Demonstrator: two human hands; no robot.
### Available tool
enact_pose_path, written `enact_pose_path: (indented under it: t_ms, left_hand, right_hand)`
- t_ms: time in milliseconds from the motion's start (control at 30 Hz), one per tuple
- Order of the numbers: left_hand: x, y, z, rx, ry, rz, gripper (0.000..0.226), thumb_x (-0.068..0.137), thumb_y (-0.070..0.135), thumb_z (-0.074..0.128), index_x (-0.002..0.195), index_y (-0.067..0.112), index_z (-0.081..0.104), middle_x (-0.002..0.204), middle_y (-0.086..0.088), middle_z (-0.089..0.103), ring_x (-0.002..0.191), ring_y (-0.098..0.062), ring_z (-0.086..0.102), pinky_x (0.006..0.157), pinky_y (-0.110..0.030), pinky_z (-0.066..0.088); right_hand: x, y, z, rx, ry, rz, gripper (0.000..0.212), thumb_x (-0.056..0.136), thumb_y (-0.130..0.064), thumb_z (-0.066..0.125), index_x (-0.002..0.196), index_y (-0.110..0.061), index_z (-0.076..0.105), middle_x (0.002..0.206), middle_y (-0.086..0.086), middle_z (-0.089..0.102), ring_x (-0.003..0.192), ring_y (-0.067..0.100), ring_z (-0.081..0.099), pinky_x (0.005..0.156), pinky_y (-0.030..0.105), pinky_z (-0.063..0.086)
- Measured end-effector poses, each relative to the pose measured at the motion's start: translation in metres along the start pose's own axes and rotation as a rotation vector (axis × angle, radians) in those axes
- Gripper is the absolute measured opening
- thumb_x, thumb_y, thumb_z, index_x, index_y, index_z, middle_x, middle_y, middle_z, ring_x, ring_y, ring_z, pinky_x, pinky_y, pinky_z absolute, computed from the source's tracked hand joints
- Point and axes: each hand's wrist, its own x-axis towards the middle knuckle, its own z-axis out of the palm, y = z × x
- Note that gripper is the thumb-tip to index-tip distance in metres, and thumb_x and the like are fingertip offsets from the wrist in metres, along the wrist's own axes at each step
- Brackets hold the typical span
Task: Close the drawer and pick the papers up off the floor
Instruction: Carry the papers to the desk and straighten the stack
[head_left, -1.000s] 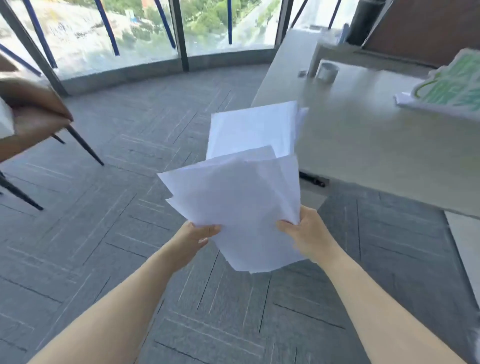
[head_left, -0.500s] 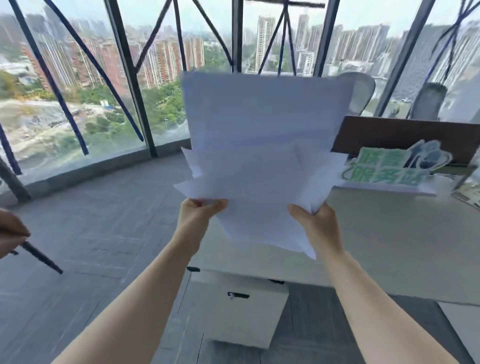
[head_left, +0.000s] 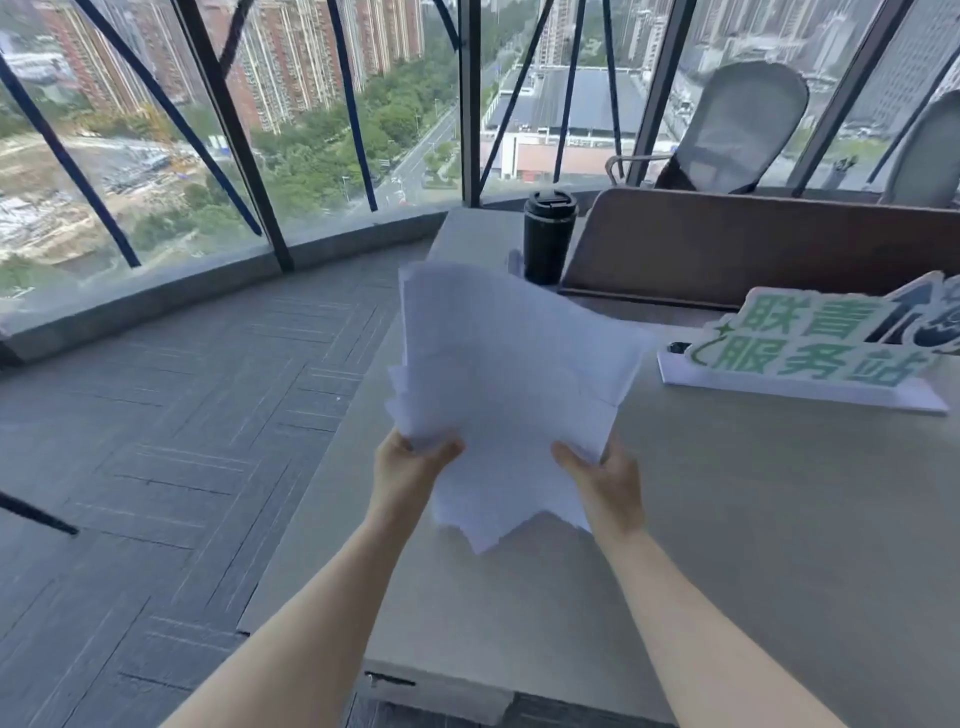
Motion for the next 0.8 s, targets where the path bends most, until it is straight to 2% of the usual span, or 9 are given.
enact_pose_path:
  t_ms: [67,100,233,333,433,500,633,733,800]
  left_hand:
    - [0.011,-0.011,-0.001,-0.037,0.001,-0.033,0.035,0.066,0.012,0.08,0.1,0.008,0.071,0.09,-0.001,0.078,0.084,-0.019,0.073,0.064,-0.024,0.057]
    - [0.016,-0.013,-0.001,-0.055,-0.007,-0.043,0.038,0.066,0.013,0.079,0.102,0.009,0.069,0.091,-0.002,0.078,0.084,-0.019,0.074,0.064,-0.025,0.057]
    - [0.032,-0.021,-0.004,-0.093,-0.125,-0.09,0.049,0.069,0.013,0.079,0.115,0.006,0.064,0.104,-0.011,0.075,0.094,-0.025,0.073,0.073,-0.033,0.058]
    - [0.042,-0.02,0.006,-0.014,-0.147,-0.163,0.033,0.065,0.012,0.079,0.092,-0.005,0.071,0.087,-0.015,0.075,0.081,-0.028,0.071,0.071,-0.04,0.055]
    - [0.062,-0.006,0.017,-0.034,-0.046,-0.12,0.013,0.07,0.006,0.079,0.077,-0.002,0.071,0.069,-0.007,0.072,0.062,-0.017,0.066,0.059,-0.031,0.052]
    - [0.079,0.006,0.021,-0.035,-0.032,-0.055,0.012,0.073,0.008,0.079,0.083,0.006,0.073,0.07,0.0,0.073,0.06,-0.009,0.067,0.055,-0.023,0.052]
    - [0.1,-0.002,0.016,0.049,-0.128,0.0,0.046,0.071,0.008,0.078,0.113,0.019,0.063,0.097,0.0,0.072,0.079,0.001,0.069,0.062,-0.014,0.052]
    - [0.113,-0.02,0.012,0.049,-0.061,-0.041,0.065,0.064,0.015,0.079,0.123,0.026,0.053,0.109,0.007,0.069,0.097,-0.004,0.067,0.077,-0.024,0.055]
    - [0.127,-0.024,0.015,0.074,-0.028,-0.086,0.055,0.066,0.021,0.077,0.115,0.03,0.055,0.103,0.013,0.069,0.092,-0.003,0.066,0.076,-0.025,0.054]
  right_hand:
    - [0.013,0.012,-0.004,-0.016,0.009,-0.016,0.013,0.081,-0.004,0.071,0.093,-0.002,0.068,0.062,-0.017,0.067,0.057,0.0,0.059,0.056,0.018,0.048]
    - [0.018,0.016,-0.005,0.001,0.014,-0.018,0.02,0.079,-0.007,0.073,0.098,-0.001,0.069,0.064,-0.016,0.068,0.058,0.0,0.06,0.057,0.017,0.048]
    - [0.031,0.015,-0.003,0.036,0.001,0.008,0.029,0.075,-0.011,0.075,0.104,-0.014,0.069,0.089,-0.006,0.076,0.082,0.009,0.071,0.071,0.026,0.055]
    - [0.046,0.011,0.002,-0.02,0.004,0.016,0.022,0.082,-0.002,0.07,0.097,-0.017,0.07,0.085,-0.009,0.076,0.08,0.01,0.07,0.073,0.028,0.053]
    - [0.062,0.0,0.017,-0.01,0.099,-0.037,0.015,0.085,-0.002,0.065,0.09,-0.015,0.072,0.073,-0.014,0.074,0.066,-0.001,0.066,0.064,0.016,0.05]
    - [0.072,-0.005,0.027,0.049,0.146,-0.064,0.019,0.085,-0.002,0.065,0.103,-0.009,0.067,0.087,-0.006,0.074,0.074,-0.001,0.069,0.064,0.012,0.051]
    - [0.078,0.023,0.044,-0.031,0.051,0.028,0.048,0.08,0.003,0.065,0.122,-0.02,0.058,0.104,-0.01,0.071,0.096,0.004,0.067,0.069,0.009,0.049]
    - [0.082,0.043,0.053,-0.092,0.119,0.098,0.037,0.081,-0.005,0.065,0.109,-0.029,0.062,0.098,-0.015,0.071,0.089,0.001,0.067,0.065,0.006,0.047]
    - [0.093,0.045,0.064,-0.135,0.133,0.139,0.02,0.084,-0.008,0.062,0.09,-0.027,0.067,0.084,-0.011,0.07,0.073,0.006,0.065,0.057,0.009,0.045]
